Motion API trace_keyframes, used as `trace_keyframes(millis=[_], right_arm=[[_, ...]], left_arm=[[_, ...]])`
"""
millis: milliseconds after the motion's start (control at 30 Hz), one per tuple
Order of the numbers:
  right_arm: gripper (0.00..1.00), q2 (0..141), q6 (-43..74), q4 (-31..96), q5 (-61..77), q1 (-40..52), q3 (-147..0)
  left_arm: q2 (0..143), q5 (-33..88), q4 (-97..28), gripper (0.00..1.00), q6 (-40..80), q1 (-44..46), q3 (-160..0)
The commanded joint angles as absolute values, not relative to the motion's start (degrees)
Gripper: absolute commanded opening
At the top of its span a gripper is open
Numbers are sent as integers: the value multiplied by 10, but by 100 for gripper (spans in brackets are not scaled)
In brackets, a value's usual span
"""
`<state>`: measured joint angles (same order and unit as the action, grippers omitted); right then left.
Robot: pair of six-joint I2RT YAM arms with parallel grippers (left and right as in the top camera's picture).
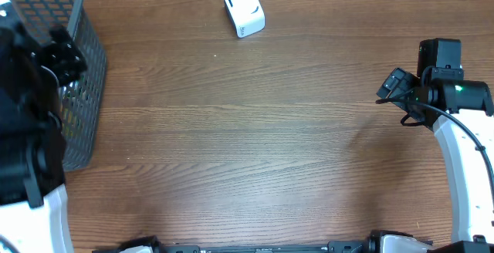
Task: Scan the item barcode
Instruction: 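Move the left gripper over the grey basket and reach into it, then grasp the yellow oil bottle with the left gripper and lift it out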
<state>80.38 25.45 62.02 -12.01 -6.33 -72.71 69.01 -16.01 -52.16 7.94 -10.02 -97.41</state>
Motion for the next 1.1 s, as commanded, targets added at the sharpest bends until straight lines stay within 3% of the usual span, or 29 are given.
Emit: trace_keyframes(millis=[0,133,533,600,733,900,967,1067], right_arm=[[100,805,259,616,-124,-64,-733],[100,805,259,616,-124,-64,-733],[100,805,259,616,-124,-64,-733],[100,805,259,616,-124,-64,-733],[100,805,259,616,-124,-64,-733],[100,805,259,616,-124,-64,-733],[100,805,259,616,-124,-64,-733],[100,805,259,616,-124,-64,-733]], left_arm=[[720,-183,-517,86,54,-145,-983],[756,-154,-523,89,20,-200,-983],[855,84,-588,92,-18,-372,-983],[872,108,-598,96,-22,-383,-983],[918,130,-636,86,-61,-390,-983],[974,118,-675,86,-62,-390,-982],[1005,98,-691,98,-62,-390,-982],[1033,95,-695,99,-62,-390,-982]])
